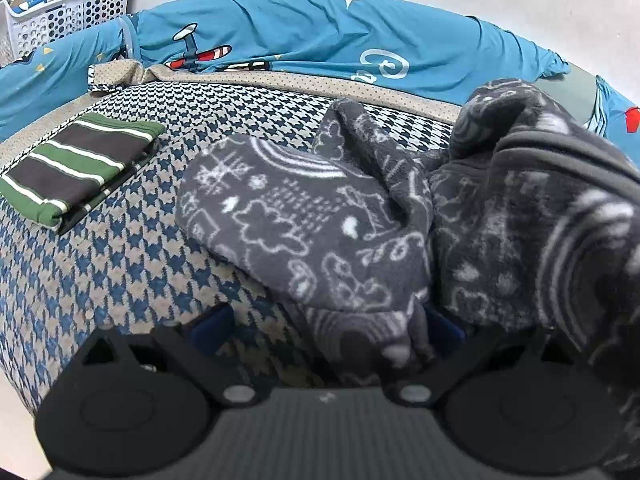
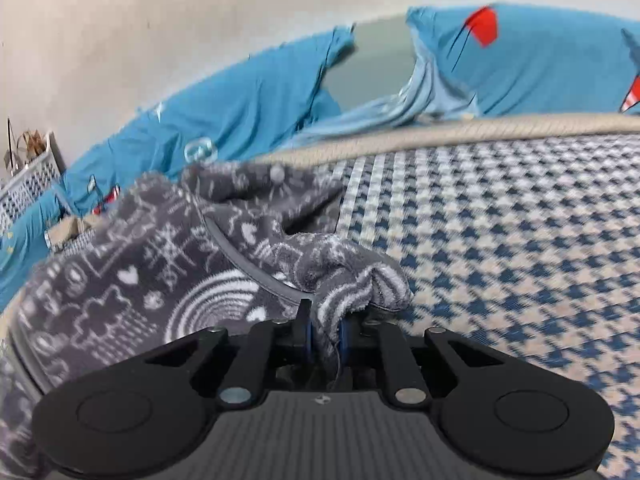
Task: Fold clothes
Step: 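Grasp the grey fleece fold with the right gripper and lift it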
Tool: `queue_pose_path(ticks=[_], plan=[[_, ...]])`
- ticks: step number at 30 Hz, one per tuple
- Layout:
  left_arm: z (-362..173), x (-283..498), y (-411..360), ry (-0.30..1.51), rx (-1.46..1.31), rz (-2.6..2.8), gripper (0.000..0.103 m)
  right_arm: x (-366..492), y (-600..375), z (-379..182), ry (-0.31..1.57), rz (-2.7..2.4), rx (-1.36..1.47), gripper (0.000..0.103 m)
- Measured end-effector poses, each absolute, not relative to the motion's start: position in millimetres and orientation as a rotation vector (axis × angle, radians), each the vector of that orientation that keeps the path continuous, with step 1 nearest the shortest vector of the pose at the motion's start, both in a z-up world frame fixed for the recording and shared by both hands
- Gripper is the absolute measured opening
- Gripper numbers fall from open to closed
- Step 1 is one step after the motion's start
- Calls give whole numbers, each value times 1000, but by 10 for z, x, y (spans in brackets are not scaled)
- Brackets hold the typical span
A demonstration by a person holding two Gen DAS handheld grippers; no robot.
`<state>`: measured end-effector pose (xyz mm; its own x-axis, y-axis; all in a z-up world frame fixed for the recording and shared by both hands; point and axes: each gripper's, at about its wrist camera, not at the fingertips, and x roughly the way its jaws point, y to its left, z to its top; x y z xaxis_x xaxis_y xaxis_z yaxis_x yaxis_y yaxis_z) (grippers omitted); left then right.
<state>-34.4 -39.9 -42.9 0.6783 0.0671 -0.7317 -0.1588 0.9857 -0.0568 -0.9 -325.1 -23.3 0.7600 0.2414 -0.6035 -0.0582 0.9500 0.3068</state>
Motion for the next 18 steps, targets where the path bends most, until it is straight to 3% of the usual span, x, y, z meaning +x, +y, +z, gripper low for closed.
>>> queue_pose_path(ticks=[10,18], plan=[[-325,-514,-463,788,-110,82,100,-548,-3563,358,497,82,297,13],[-256,-726,-580,757,-72,43,102,-778,-3849,422,483,-55,292,12]])
